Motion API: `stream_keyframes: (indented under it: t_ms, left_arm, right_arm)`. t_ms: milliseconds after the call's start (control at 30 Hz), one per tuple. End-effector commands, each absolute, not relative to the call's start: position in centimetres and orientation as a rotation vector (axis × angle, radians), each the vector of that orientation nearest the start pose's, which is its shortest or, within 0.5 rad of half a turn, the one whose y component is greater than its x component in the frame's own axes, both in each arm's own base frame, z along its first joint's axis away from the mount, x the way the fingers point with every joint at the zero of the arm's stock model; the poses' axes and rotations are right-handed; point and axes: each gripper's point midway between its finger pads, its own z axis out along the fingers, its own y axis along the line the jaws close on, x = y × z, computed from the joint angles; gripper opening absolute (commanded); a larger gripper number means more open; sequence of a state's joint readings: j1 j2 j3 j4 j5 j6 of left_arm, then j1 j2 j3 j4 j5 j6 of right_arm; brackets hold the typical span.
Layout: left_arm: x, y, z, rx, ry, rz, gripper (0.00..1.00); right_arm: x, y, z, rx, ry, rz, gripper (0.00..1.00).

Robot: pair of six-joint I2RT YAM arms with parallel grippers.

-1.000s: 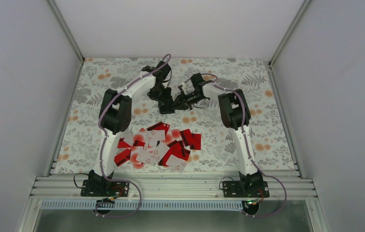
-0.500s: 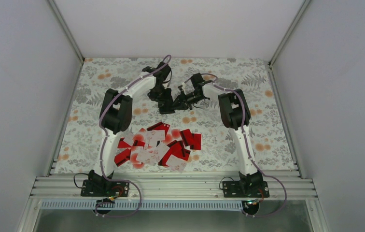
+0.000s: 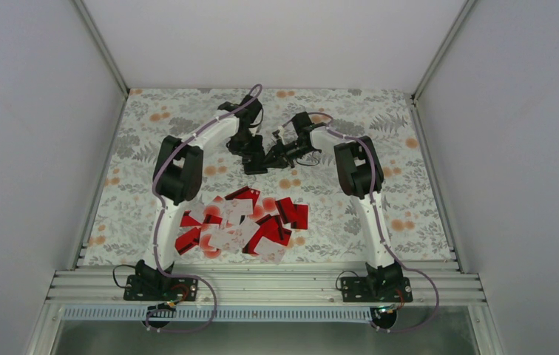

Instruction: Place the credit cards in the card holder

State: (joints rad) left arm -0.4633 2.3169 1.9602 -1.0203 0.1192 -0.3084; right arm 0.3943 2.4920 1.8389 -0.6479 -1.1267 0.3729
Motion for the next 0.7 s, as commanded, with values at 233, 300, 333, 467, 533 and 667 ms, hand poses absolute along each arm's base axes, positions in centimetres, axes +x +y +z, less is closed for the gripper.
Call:
stream_keyframes:
  t_ms: [233, 300, 333, 467, 533, 667]
  left_arm:
    - [44.7, -23.9, 2.4, 0.217, 2.968, -0.195, 0.02]
    - [44.8, -23.9, 2.4, 0.213, 2.965, -0.196, 0.02]
    - [44.8, -23.9, 2.4, 0.214, 2.966, -0.198, 0.02]
    - [44.9, -24.0, 2.5, 0.210, 2.959, -0.197, 0.02]
    - [45.1, -24.0, 2.8, 0.208, 2.952, -0.194, 0.02]
    - [45.5, -23.8, 2.8, 0.208, 2.946, -0.173, 0.02]
  right_arm:
    - [38.8, 32.7, -2.4, -0.196, 2.975, 1.591, 0.09]
    - [38.8, 32.7, -2.4, -0.196, 2.975, 1.588, 0.09]
    - [38.8, 32.7, -2.4, -0.196, 2.976, 1.586, 0.09]
    - [38.8, 32.7, -2.3, -0.195, 2.978, 1.581, 0.09]
    - [39.0, 32.8, -2.2, -0.198, 2.974, 1.581, 0.09]
    - [39.1, 32.8, -1.9, -0.201, 2.969, 1.581, 0.09]
